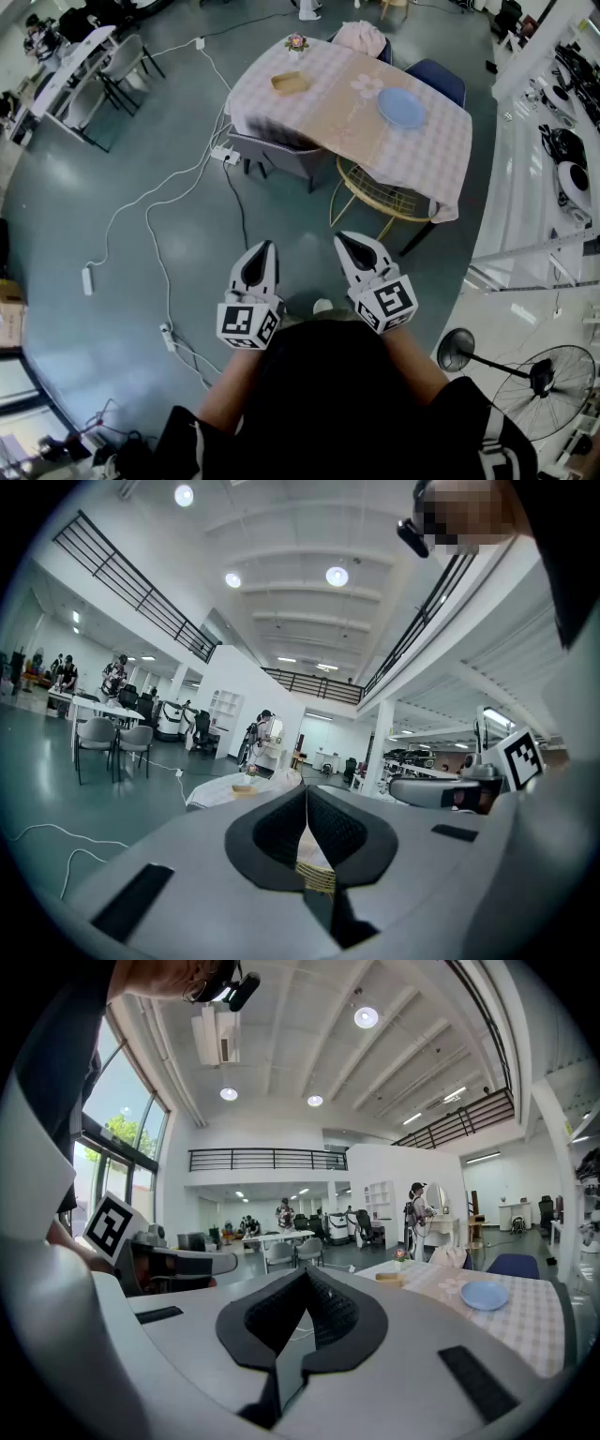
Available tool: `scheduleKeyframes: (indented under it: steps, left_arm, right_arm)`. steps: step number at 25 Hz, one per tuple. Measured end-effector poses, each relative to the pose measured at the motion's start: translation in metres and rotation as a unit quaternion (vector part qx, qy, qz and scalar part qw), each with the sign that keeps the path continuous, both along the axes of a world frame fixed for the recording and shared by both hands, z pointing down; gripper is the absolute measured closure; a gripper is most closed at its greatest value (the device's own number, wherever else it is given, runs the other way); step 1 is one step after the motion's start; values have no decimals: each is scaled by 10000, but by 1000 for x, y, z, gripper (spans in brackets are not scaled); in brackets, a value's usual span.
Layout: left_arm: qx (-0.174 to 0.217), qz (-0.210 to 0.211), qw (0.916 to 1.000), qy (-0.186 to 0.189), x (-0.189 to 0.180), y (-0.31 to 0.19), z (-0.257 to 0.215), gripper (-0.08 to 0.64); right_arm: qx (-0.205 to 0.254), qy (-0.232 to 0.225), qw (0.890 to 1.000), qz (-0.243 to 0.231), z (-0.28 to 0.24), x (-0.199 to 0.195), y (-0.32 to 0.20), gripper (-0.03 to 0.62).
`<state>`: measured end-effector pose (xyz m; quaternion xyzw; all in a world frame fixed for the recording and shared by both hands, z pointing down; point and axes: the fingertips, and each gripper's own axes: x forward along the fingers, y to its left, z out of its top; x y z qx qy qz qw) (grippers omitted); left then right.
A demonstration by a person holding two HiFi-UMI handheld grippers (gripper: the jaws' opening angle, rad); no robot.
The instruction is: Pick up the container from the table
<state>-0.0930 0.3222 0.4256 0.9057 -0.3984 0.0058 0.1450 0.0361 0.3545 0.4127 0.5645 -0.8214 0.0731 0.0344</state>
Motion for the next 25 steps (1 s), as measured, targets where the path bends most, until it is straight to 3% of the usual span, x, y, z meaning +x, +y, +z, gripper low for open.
scheduleKeyframes:
  steps: [6,12,16,18,25]
  left_arm:
    - [-73,-174,9998,44,1,5,9,554]
    - [39,-462,9989,100,-3,-11,9,547]
    - [-251,-420,9988,-52,-1,-12,25,401]
    - [-275,-510,9983,-101,-2,-13,28,383]
    - [-272,-895,9956,31,0,-22,34,383]
  right_arm:
    - [325,-533,9979,169,-13,24,-6,594]
    - [226,-397,9989,-81,-2,36,-15,592]
    - [-17,-360,9993,-37,11,45,-12,474]
    - [-70,-382,9992,-64,13,50,-12,448]
    - [-188,-372,9991,-60,37,70,-15,448]
